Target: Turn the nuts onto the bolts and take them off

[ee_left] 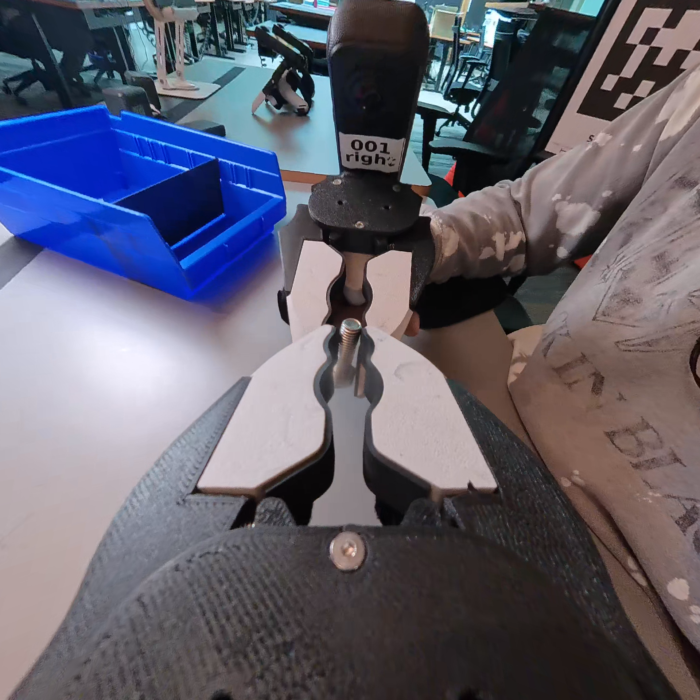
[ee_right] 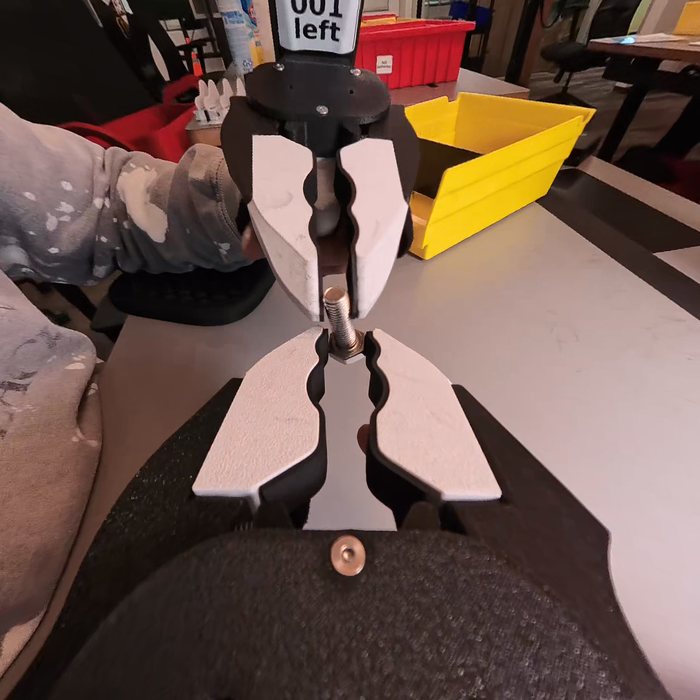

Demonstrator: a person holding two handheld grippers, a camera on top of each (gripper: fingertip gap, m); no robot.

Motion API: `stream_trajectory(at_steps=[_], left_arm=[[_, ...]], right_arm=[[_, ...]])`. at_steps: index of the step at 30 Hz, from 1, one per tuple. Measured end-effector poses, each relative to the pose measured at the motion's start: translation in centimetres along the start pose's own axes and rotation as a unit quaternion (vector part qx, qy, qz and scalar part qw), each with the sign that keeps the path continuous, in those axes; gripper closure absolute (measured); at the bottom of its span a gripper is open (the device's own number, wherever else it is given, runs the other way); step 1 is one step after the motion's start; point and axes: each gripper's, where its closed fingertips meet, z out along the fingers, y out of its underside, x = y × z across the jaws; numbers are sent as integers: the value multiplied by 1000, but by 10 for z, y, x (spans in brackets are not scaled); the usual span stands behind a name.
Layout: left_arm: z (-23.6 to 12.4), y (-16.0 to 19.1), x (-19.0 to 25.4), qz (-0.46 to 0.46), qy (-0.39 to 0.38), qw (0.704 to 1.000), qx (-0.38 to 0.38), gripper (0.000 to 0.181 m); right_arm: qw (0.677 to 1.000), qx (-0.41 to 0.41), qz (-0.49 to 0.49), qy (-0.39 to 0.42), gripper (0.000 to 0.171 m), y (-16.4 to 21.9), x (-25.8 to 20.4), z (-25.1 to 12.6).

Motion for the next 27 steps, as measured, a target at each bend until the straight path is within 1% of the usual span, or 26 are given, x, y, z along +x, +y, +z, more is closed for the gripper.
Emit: stream_trajectory(at_steps=[3, 5, 7, 10, 14, 20, 27], left_arm=[[-6, -13, -1, -8, -2, 999, 32, 171], [-14, -22, -1, -33, 15, 998, 60, 171], [-20, -26, -2, -48, 24, 996, 77, 171], [-20, -26, 1, -50, 31, 995, 77, 171], [-14, -25, 1, -50, 23, 996, 75, 171], [-13, -30, -5, -52, -3, 994, 94, 171], [-12, -33, -6, -49, -11, 993, 104, 171]], right_arm=[[999, 45, -6, -4, 153, -12, -2, -5], [997, 78, -10, -10, 146, -19, -3, -10], [996, 85, -10, -15, 139, -19, -3, -12], [996, 91, -6, -18, 138, -19, -4, -12], [995, 100, 5, -21, 141, -22, -5, -10], [993, 118, -3, 13, 153, -28, 0, -13], [992, 124, 1, 23, 153, -30, 2, -14]])
